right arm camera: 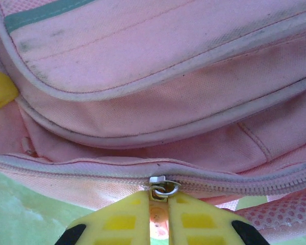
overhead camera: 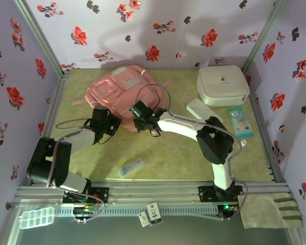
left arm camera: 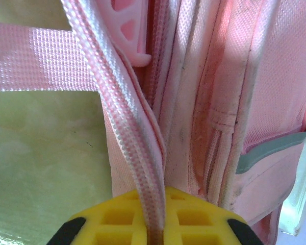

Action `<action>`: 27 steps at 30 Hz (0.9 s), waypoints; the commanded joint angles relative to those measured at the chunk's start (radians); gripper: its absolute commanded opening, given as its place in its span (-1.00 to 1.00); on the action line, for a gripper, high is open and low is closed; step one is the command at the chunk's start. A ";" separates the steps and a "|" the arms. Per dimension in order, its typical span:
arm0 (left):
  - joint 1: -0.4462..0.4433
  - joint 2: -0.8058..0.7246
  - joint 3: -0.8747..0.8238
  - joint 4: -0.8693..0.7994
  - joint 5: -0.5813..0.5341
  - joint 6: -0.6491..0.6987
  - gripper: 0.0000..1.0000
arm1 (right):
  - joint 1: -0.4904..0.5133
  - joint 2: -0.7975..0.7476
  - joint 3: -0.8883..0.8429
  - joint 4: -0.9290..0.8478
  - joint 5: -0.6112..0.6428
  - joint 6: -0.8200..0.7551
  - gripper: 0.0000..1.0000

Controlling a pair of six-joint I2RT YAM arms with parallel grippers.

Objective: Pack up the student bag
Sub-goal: Zip the student bag at the top-center of the table.

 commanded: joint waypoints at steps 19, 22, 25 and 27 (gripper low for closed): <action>0.006 -0.048 0.001 -0.048 -0.001 0.058 -0.91 | -0.177 -0.132 -0.154 -0.004 0.085 0.025 -0.68; 0.006 -0.053 0.006 -0.053 0.000 0.062 -0.91 | -0.177 -0.136 -0.155 0.021 0.022 -0.033 -0.62; 0.007 -0.056 0.007 -0.058 0.000 0.067 -0.91 | -0.178 -0.143 -0.162 0.044 -0.023 -0.101 -0.52; 0.007 -0.055 0.008 -0.062 0.000 0.071 -0.91 | -0.178 -0.138 -0.162 0.046 -0.028 -0.132 -0.49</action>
